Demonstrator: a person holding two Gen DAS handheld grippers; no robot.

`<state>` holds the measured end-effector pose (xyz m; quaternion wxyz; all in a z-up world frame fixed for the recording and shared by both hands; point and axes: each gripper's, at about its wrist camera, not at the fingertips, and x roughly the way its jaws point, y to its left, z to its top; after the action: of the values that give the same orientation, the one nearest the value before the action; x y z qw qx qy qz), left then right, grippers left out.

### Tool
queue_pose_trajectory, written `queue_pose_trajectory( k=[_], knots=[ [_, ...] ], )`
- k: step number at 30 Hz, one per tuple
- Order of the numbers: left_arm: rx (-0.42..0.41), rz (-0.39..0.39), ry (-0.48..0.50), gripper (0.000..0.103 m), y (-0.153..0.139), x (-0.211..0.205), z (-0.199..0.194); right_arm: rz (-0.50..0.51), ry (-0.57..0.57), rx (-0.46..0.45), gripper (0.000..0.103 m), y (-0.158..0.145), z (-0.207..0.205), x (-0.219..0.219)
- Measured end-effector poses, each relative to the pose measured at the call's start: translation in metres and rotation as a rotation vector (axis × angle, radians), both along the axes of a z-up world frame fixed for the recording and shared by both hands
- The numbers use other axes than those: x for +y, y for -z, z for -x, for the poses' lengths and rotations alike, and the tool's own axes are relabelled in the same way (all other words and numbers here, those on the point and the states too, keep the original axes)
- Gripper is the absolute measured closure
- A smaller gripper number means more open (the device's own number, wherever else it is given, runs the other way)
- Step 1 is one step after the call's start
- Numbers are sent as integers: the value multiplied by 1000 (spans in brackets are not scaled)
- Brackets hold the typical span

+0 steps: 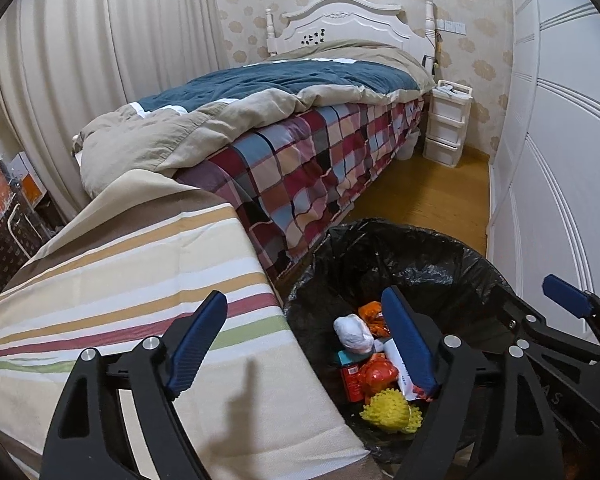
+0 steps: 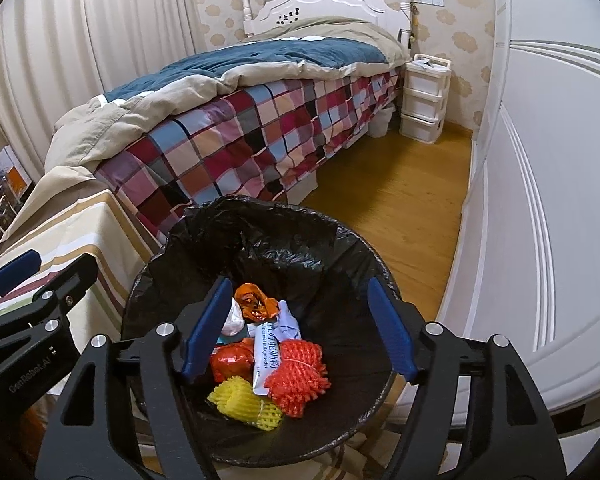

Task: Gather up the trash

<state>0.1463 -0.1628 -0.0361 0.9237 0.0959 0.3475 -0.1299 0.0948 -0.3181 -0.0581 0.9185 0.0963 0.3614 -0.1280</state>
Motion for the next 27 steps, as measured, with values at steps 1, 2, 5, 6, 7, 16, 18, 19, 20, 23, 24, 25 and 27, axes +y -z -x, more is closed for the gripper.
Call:
queue_pose_trajectory(
  k=[1,2,5,6,7,16,18,19,20,23,24,25,27],
  knots=[
    [-1,-2,-4,23,0,1,0,3,2,0,30,-1,0,0],
    [-4,-6,-9,22,-1,2,1,7,4,-1,28,-1,1,1],
    [-20,-14,-14,22,-3,6,5,16,9,-2,25,-4,4,3],
    [-23,-16,-15,21,-4,6,7,17,10,-3,24,-5,5,4],
    [-26,-19,-18,21,-5,8,8,19,12,-2,24,-5,6,5],
    [-23,-10,-51,21,-9,36,25,35,7,-4,19,-13,23,22],
    [-22,-8,-69,21,-11,47,30,36,2,-6,19,-15,27,27],
    [-21,-6,-74,21,-11,50,32,37,0,-6,19,-15,31,30],
    [-19,-4,-83,21,-12,55,34,36,-3,-8,19,-16,32,32],
    [-22,2,-100,21,-14,68,44,34,-11,-14,18,-19,41,40],
    [-24,3,-105,21,-15,72,47,35,-15,-16,18,-21,43,42],
    [-27,5,-109,21,-16,75,51,37,-19,-19,18,-22,46,46],
    [-31,9,-120,21,-17,83,59,42,-25,-24,18,-25,53,51]
  ],
)
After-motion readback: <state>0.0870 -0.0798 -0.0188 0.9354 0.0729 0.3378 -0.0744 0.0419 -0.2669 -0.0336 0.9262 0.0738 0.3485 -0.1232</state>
